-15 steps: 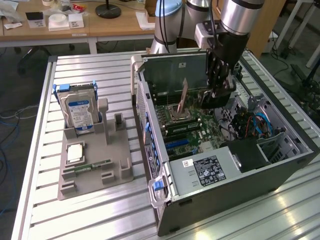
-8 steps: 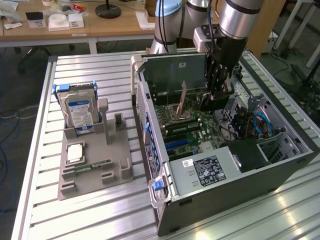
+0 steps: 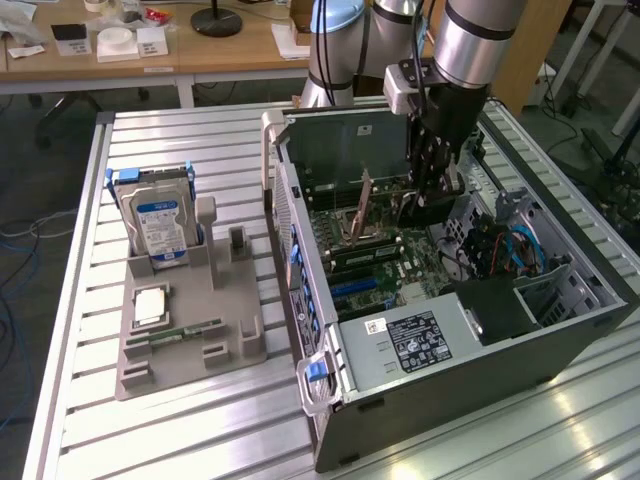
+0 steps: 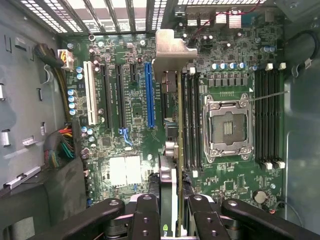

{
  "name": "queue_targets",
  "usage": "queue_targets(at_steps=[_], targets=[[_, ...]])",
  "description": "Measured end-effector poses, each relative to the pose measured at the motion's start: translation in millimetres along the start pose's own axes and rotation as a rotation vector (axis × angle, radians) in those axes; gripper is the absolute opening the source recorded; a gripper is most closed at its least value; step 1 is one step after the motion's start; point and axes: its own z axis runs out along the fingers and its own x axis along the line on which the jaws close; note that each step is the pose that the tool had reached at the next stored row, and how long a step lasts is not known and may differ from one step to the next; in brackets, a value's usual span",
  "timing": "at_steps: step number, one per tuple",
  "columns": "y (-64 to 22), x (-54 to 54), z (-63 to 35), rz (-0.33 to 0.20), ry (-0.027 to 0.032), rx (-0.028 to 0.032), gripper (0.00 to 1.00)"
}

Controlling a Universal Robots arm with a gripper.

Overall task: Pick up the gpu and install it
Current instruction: 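Insert the gpu into the slot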

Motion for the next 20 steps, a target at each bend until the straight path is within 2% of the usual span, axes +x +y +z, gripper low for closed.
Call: queue_targets(at_steps=[20], targets=[[0.1, 0.2, 3.0, -0.015, -0.0009, -0.0009, 0.27]])
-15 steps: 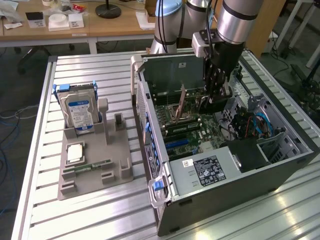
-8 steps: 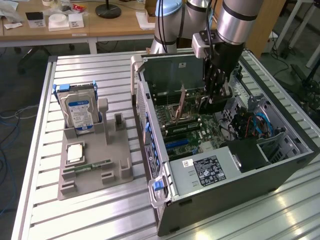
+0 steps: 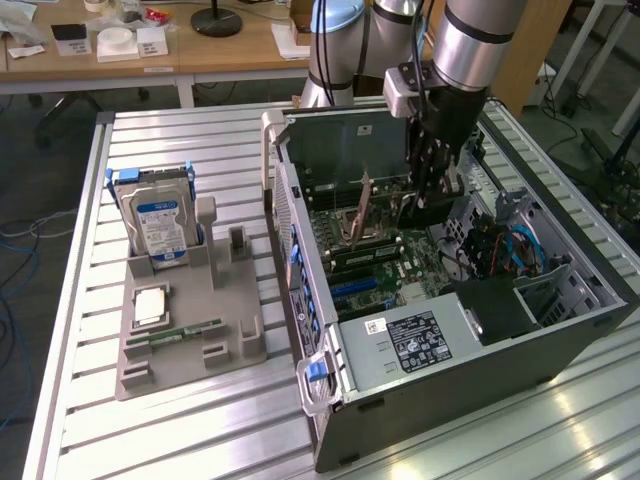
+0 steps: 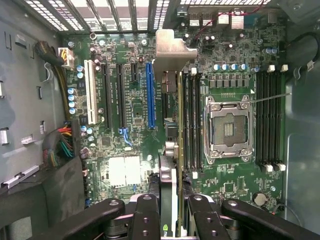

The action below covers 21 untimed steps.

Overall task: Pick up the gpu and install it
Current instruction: 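Insert the gpu into the slot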

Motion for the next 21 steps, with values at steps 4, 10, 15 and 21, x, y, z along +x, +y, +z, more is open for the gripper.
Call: queue_targets(at_steps=[4, 10, 15, 21], targets=[[0.9, 0.5, 5.2, 0.0, 0.0004, -0.0001, 0.27], [2.1, 1.0, 11.6, -0.002, 0.0004, -0.0003, 0.27], [2.6, 2.8, 12.9, -0.007, 0.0001, -0.0006, 0.27], [3.3, 3.2, 16.5, -0.009, 0.0002, -0.0008, 0.27]])
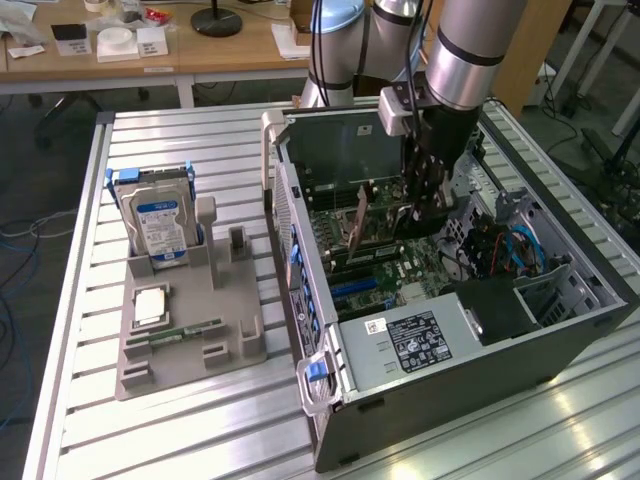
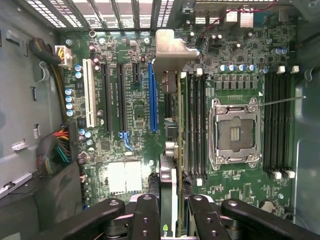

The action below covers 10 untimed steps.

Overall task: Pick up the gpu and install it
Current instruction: 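Insert the gpu into the slot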

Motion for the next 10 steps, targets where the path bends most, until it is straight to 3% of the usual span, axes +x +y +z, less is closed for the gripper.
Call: queue_targets(at_steps=[10], targets=[[0.2, 1.6, 0.7, -0.001, 0.0, -0.0001, 0.27]])
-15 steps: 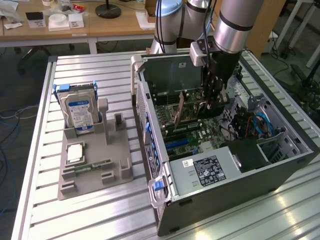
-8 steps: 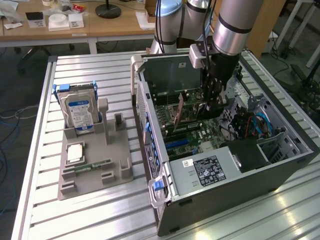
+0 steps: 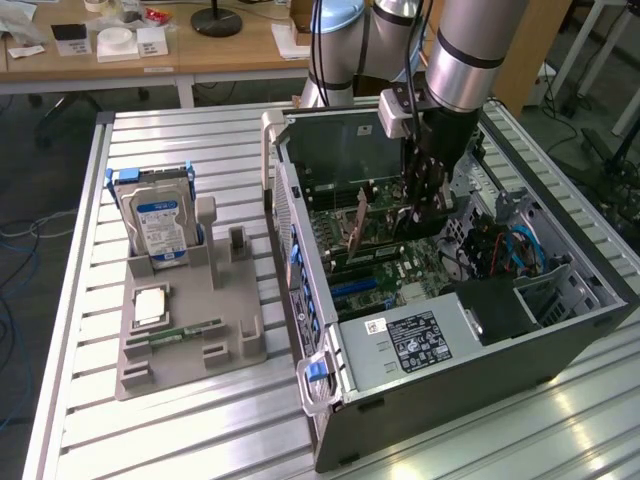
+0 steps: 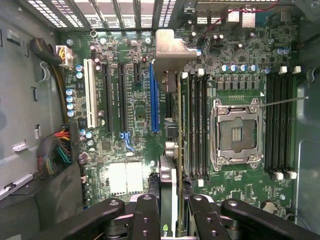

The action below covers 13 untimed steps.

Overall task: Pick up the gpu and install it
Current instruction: 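Insert the gpu into the slot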

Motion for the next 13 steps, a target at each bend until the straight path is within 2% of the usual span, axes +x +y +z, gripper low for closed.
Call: queue_targets(at_steps=[13], targets=[[0.2, 1.7, -0.1, 0.0, 0.0, 0.0, 0.27]])
